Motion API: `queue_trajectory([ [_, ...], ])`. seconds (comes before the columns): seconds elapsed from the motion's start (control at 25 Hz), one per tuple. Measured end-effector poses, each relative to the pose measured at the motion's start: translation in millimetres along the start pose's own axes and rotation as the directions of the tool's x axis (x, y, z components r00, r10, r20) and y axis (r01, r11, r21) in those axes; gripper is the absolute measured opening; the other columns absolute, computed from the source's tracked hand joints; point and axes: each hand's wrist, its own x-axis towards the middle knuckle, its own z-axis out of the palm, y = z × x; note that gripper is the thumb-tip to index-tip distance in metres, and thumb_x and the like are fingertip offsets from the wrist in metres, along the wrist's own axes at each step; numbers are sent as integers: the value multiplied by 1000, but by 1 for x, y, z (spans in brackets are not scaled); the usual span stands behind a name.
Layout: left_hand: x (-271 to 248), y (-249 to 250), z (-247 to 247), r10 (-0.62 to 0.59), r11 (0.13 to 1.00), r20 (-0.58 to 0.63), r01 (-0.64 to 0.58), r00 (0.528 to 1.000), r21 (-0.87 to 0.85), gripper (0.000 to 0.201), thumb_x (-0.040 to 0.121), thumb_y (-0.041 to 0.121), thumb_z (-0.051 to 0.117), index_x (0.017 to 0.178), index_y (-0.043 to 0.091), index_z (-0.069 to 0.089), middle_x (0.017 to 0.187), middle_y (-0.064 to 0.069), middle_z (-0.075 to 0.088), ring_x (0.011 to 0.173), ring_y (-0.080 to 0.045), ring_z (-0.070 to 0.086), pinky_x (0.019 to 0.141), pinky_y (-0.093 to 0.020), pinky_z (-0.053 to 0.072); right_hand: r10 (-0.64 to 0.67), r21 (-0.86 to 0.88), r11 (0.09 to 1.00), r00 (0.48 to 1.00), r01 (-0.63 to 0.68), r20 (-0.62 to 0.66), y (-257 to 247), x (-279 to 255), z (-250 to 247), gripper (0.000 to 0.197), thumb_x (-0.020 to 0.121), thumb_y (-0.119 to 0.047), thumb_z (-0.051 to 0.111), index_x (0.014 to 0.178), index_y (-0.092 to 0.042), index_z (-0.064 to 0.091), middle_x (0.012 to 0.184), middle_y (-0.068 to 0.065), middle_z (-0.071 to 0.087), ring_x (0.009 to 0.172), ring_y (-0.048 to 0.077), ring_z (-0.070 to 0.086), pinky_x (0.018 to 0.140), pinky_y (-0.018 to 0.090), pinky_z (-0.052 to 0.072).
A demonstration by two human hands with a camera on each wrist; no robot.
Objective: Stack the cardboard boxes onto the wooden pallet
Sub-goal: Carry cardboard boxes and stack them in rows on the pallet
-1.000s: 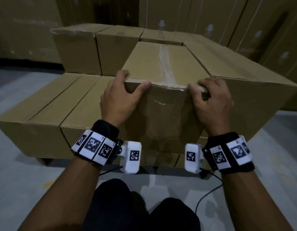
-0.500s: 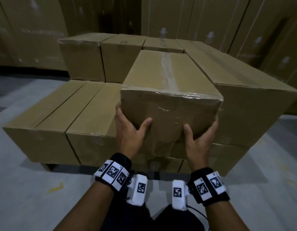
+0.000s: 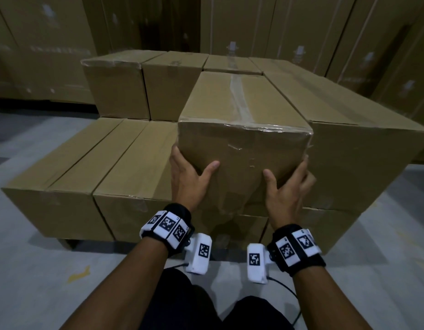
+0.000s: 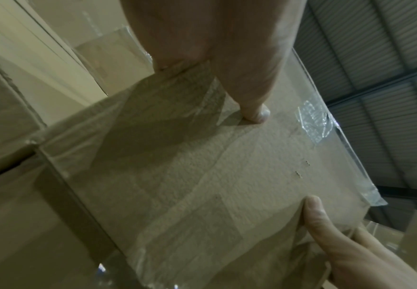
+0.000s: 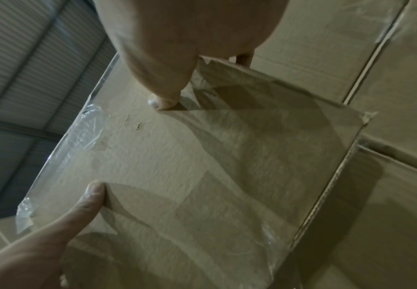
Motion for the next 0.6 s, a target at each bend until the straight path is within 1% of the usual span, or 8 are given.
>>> queue_trajectory([
  [0.12, 9, -5, 3, 7, 1000, 16, -7, 1000, 3, 109, 79, 46, 78, 153, 16, 3, 156, -9, 23, 142, -27, 30, 114, -50, 35, -8, -45, 999, 1000, 9, 9, 5, 8, 6, 96, 89, -37, 71, 160, -20, 8, 141, 17, 28, 124, 29, 37, 98, 31, 32],
  [0.2, 15, -8, 5, 6, 1000, 21, -6, 1000, 0, 108, 79, 44, 78, 153, 15, 4, 155, -9, 24, 141, -27, 31, 114, -48, 35, -20, -76, 997, 1000, 20, 8, 9, 12, 10, 96, 90, -35, 71, 160, -20, 7, 139, 18, 29, 122, 30, 38, 98, 32, 33],
  [0.28, 20, -11, 7, -1, 1000, 30, 1, 1000, -5, 103, 81, 42, 77, 152, 14, 7, 154, -9, 27, 140, -27, 34, 113, -46, 36, -13, -116, 993, 1000, 14, 5, 12, 14, 13, 94, 90, -32, 71, 160, -20, 10, 139, 20, 31, 121, 31, 40, 96, 33, 33],
  [0.36, 23, -16, 6, -14, 1000, 51, 14, 999, -1, 91, 84, 41, 75, 147, 13, 16, 150, -9, 34, 136, -28, 40, 110, -48, 40, 26, -131, 991, 1000, -25, 6, 16, 12, 15, 89, 89, -27, 72, 158, -22, 16, 140, 20, 32, 122, 30, 40, 95, 36, 35],
  [0.4, 22, -20, 6, -31, 999, 71, 30, 997, 13, 82, 86, 41, 73, 142, 12, 21, 147, -9, 39, 133, -29, 44, 107, -49, 43, 56, -115, 992, 998, -55, 6, 19, 9, 16, 86, 89, -23, 73, 156, -20, 21, 141, 20, 33, 123, 29, 40, 98, 37, 37],
  [0.48, 18, -32, 4, -81, 993, 118, 71, 990, 91, 65, 90, 42, 68, 133, 11, 29, 141, -11, 47, 125, -32, 51, 101, -51, 47, 103, -93, 991, 995, -102, 6, 30, 2, 19, 76, 88, -17, 74, 149, -12, 30, 140, 19, 36, 127, 31, 40, 106, 43, 39],
  [0.52, 15, -39, 4, -110, 985, 141, 89, 984, 148, 59, 92, 42, 65, 129, 10, 32, 137, -12, 50, 122, -33, 53, 99, -51, 48, 124, -92, 988, 992, -122, 13, 38, -2, 20, 71, 88, -16, 73, 146, -8, 33, 139, 19, 37, 127, 32, 41, 109, 46, 38],
  [0.6, 10, -55, 3, -159, 962, 182, 111, 970, 250, 50, 94, 43, 62, 122, 10, 36, 133, -14, 54, 117, -35, 57, 95, -51, 49, 162, -100, 982, 986, -157, 40, 52, -9, 22, 64, 89, -17, 72, 141, -3, 36, 138, 20, 40, 125, 34, 44, 107, 49, 40],
])
